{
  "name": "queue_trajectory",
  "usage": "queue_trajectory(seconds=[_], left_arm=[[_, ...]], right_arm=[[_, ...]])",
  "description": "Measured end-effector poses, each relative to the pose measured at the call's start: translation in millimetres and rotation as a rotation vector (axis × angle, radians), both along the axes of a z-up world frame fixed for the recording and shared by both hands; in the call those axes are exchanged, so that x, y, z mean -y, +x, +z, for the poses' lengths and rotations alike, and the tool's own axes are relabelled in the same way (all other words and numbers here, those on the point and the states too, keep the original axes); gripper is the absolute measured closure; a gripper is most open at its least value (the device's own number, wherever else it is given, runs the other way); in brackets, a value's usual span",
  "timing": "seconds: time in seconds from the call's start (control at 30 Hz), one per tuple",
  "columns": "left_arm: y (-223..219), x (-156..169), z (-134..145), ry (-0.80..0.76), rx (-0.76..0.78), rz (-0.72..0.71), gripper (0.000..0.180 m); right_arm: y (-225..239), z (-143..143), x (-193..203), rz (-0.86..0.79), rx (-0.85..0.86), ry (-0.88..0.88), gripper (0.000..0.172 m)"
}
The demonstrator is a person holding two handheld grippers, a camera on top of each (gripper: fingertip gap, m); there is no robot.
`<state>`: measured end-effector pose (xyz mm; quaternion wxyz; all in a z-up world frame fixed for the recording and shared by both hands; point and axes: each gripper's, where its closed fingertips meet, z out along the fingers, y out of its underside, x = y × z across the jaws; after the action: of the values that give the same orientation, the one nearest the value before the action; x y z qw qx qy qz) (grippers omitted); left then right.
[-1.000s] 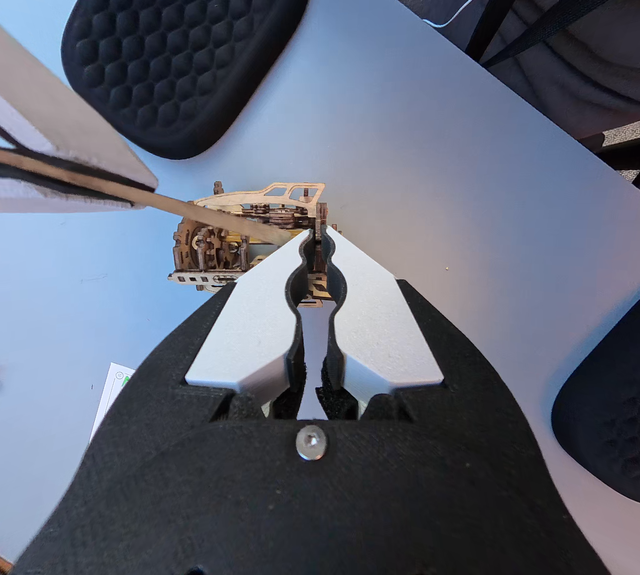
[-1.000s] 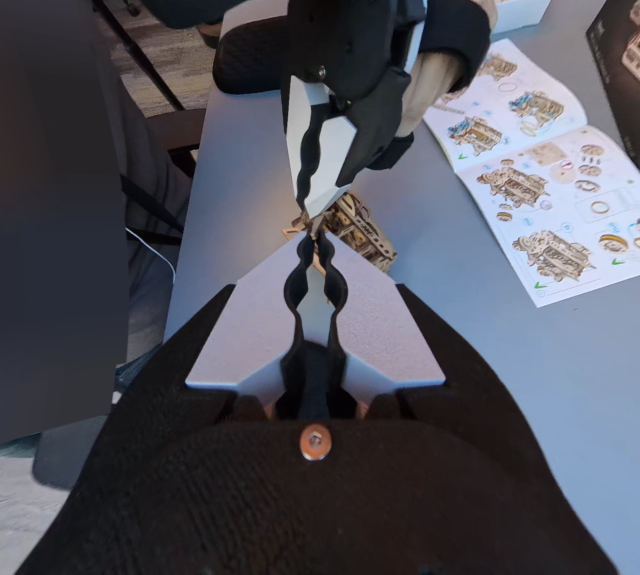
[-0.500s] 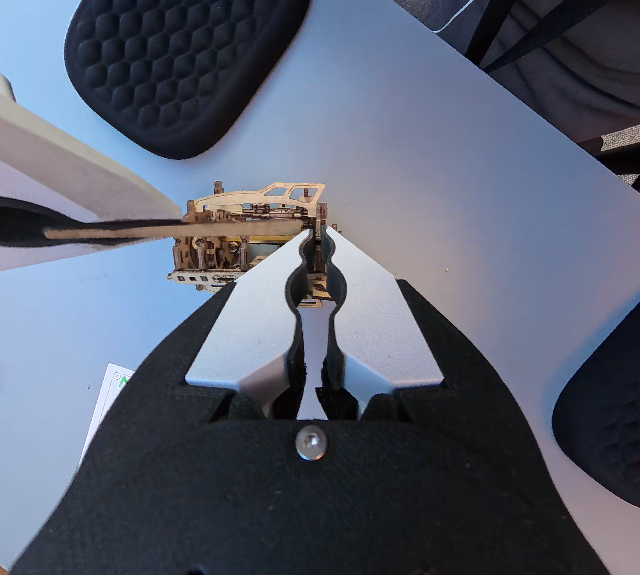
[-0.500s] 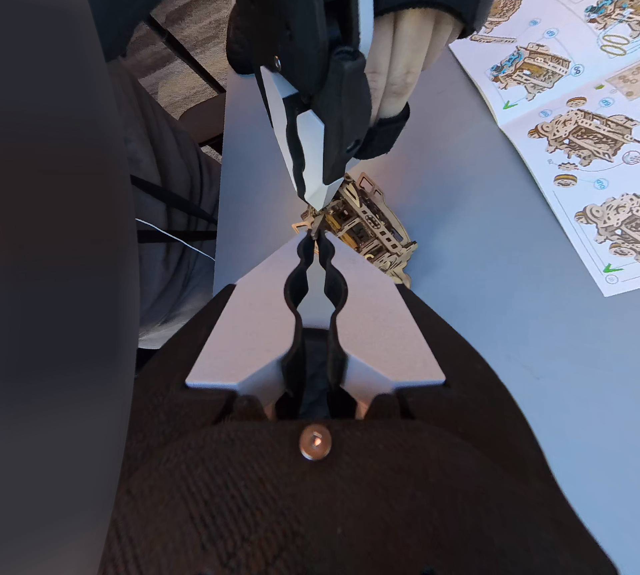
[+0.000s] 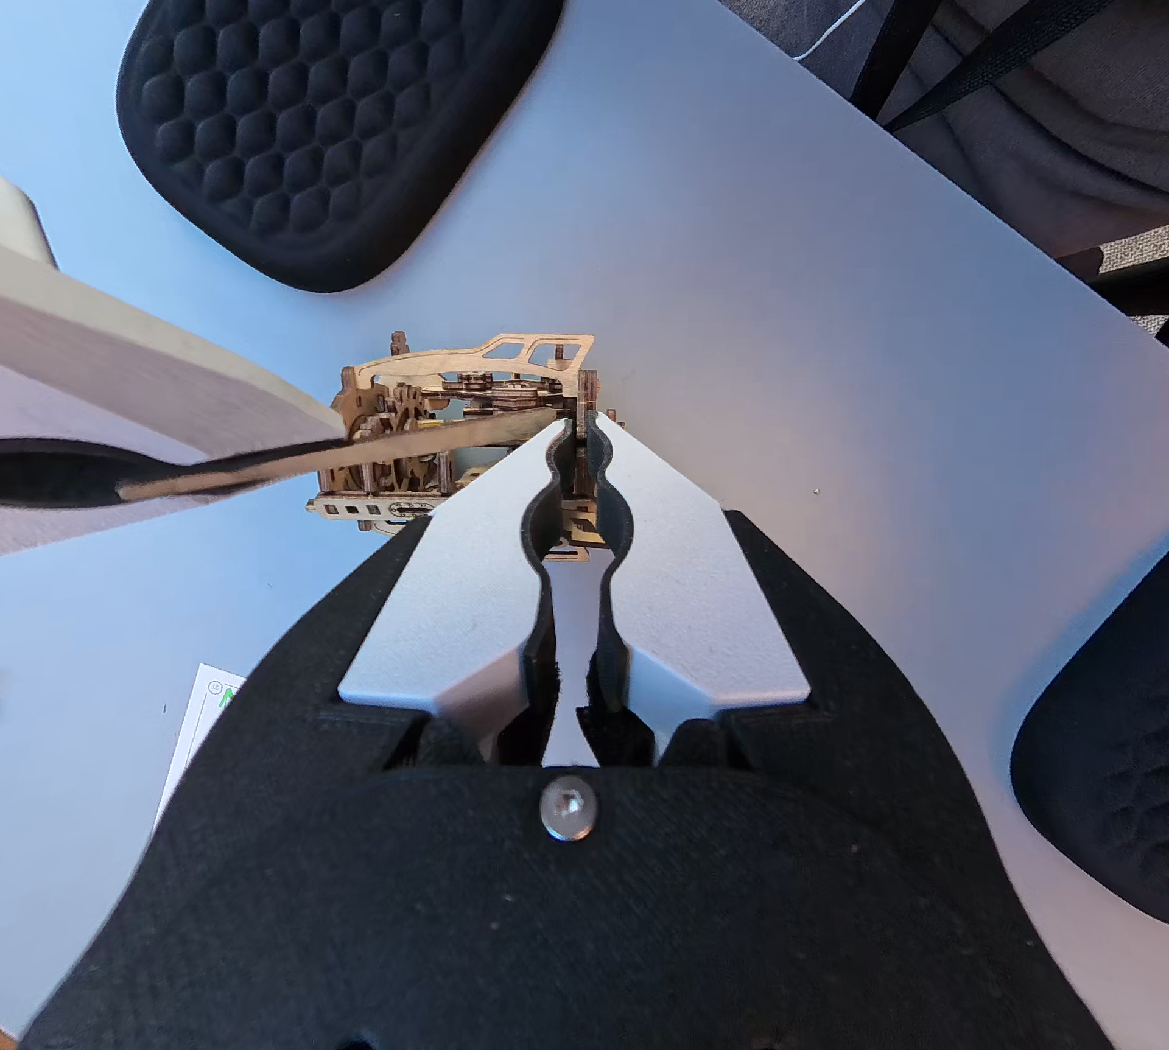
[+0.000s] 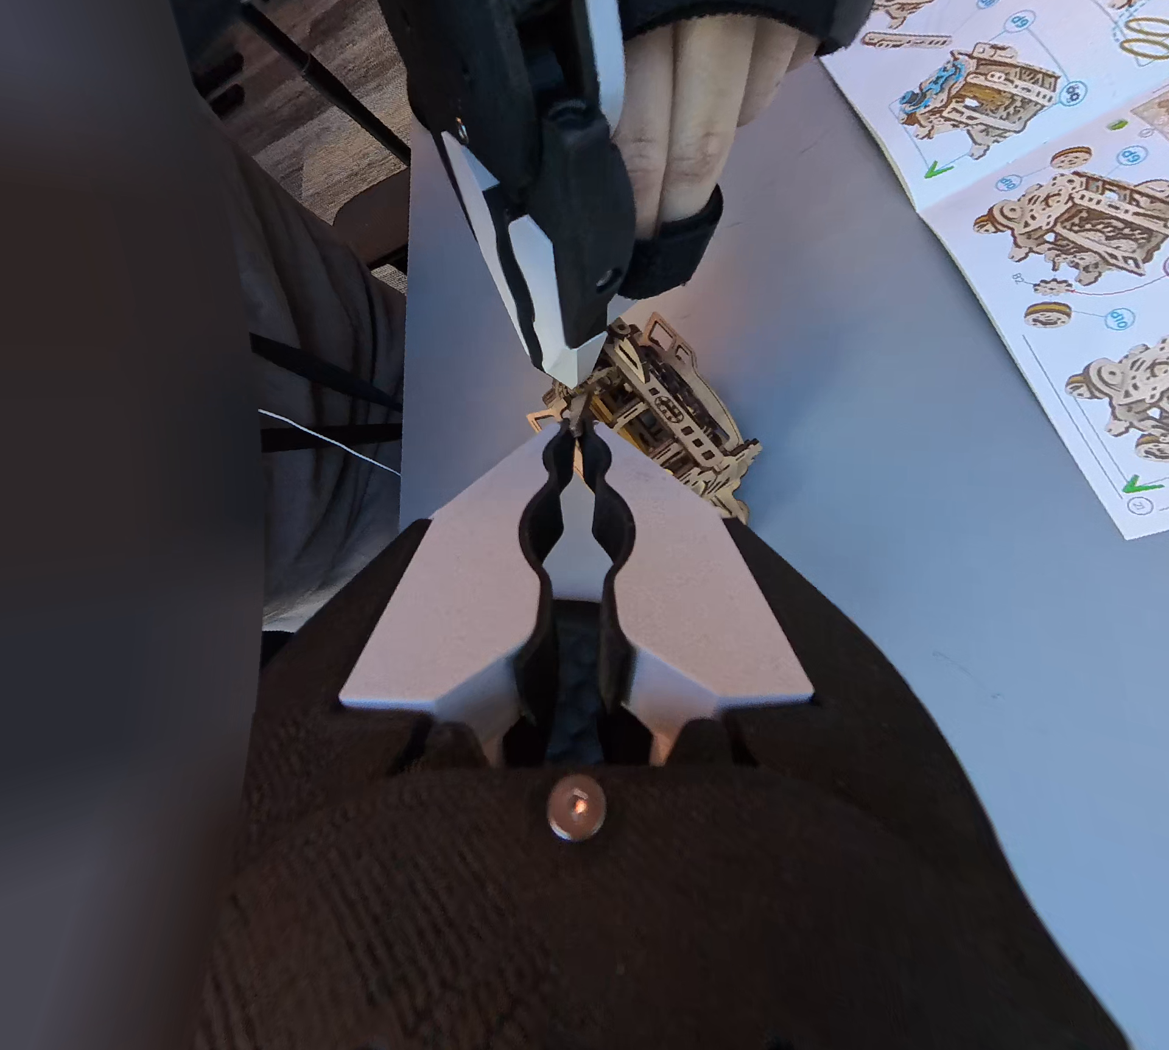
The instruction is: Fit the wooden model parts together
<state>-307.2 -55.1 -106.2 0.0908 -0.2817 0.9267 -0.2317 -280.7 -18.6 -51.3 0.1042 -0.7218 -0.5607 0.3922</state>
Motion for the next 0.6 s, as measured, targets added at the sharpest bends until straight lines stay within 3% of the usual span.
queue_trajectory(seconds=[0.2, 0.6], left_arm=[[0, 0, 0, 0.003, -0.002, 0.000, 0.180], [0, 0, 0, -0.007, 0.002, 0.000, 0.180]], right_arm=[[-3, -4, -5, -0.044, 0.024, -0.093, 0.172], [5, -9, -10, -0.047, 0.053, 0.001, 0.172]])
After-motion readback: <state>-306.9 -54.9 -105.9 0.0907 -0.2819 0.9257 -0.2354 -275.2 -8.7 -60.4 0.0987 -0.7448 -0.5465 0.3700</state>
